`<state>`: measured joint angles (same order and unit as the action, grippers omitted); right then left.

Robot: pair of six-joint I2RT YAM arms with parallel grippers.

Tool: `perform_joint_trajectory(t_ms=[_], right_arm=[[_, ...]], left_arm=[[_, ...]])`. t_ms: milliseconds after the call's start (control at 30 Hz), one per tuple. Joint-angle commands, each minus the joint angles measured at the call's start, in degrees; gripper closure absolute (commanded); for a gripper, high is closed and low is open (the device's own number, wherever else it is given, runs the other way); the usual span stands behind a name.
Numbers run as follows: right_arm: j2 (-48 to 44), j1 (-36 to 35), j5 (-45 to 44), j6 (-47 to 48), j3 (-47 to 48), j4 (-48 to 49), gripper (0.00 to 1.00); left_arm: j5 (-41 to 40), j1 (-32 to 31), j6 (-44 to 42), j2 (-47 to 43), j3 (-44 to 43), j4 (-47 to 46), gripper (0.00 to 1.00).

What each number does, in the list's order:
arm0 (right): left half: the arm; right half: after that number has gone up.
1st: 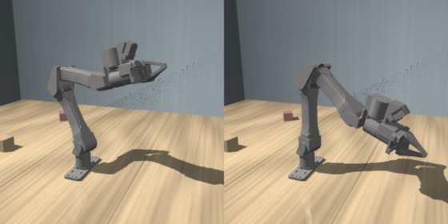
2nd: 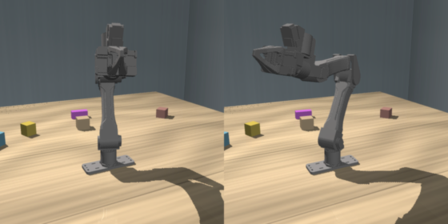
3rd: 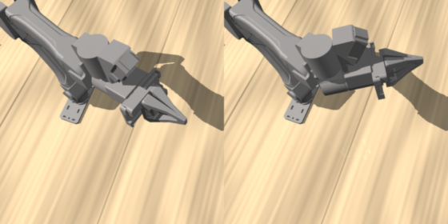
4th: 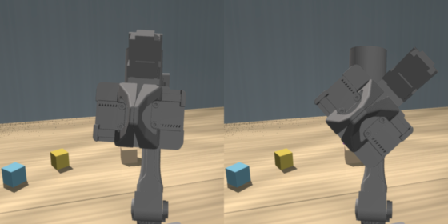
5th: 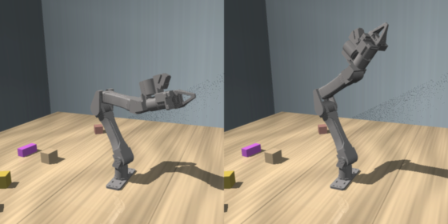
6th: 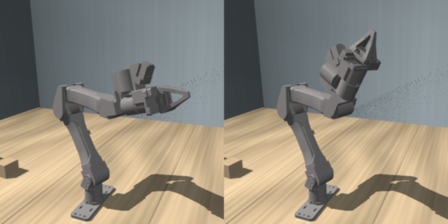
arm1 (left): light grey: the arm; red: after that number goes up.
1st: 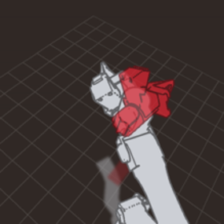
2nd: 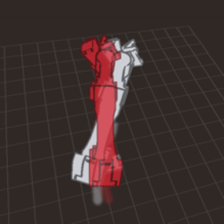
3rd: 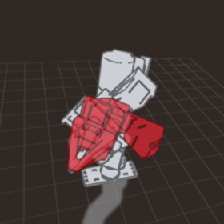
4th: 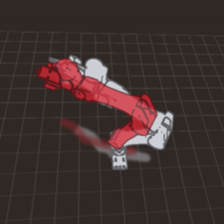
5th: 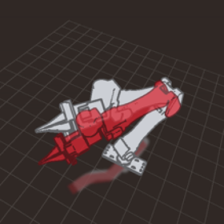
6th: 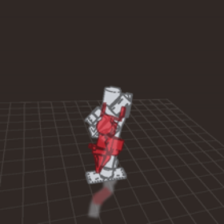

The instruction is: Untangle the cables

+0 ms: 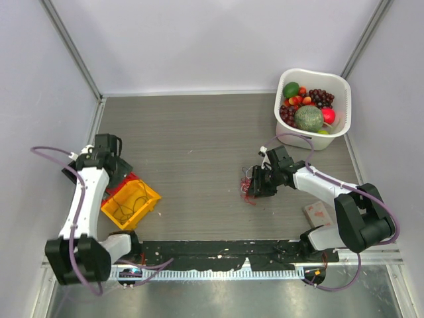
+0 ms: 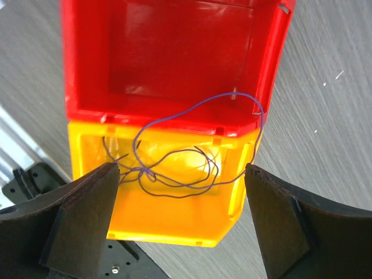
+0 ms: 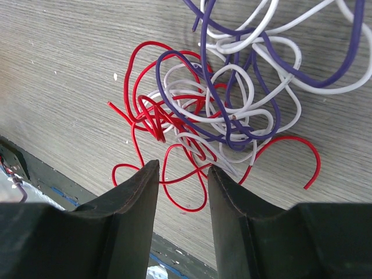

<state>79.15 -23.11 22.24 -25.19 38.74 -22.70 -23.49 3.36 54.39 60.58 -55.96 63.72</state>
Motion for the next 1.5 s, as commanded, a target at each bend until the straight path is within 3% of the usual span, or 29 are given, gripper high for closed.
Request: perform_joint_trajectory(t_ms=[0,167,267,367,467,700,833,1467], right_arm=[[-0.8,0.3,1.4,0.2,-0.1,1.7,0.55],[-1.0,0.3,1.8,0.3,0.1,1.4,0.55],[-0.9,0.4,1.8,0.3,0.1,1.4,0.55],[-0.6,0.4,1.8,0.2,-0.1,1.6,0.55],[-0.1,0.4,2.2,0.3,0.1,1.9,0.55],[0.7,0.4,2.5,0.1,0.5,2.0,0.55],[0.7,0.4,2.5,0.0,0.6,2.0,0.55],[0.2,0.4,2.5,-0.2,0.7,1.6,0.55]], left_arm=[[11.9,4.9,-13.8,8.3,-3.3,-8.6,0.08],[13.6,7.5,-19.7,14.4,-6.9,-9.8,0.07],[22.7,10.7,-23.5,16.1,-6.4,-13.7,0.07],[28.4,11.2,-26.9,22.9,-9.8,-11.4,0.21],[29.9,11.1,-27.1,24.0,-9.3,-13.5,0.35],[20.6,5.9,-32.7,29.7,-13.8,-7.7,0.28],[19.2,4.6,-33.7,31.9,-13.7,-6.9,0.27],[16.3,0.3,-34.4,36.2,-15.8,-7.8,0.64]])
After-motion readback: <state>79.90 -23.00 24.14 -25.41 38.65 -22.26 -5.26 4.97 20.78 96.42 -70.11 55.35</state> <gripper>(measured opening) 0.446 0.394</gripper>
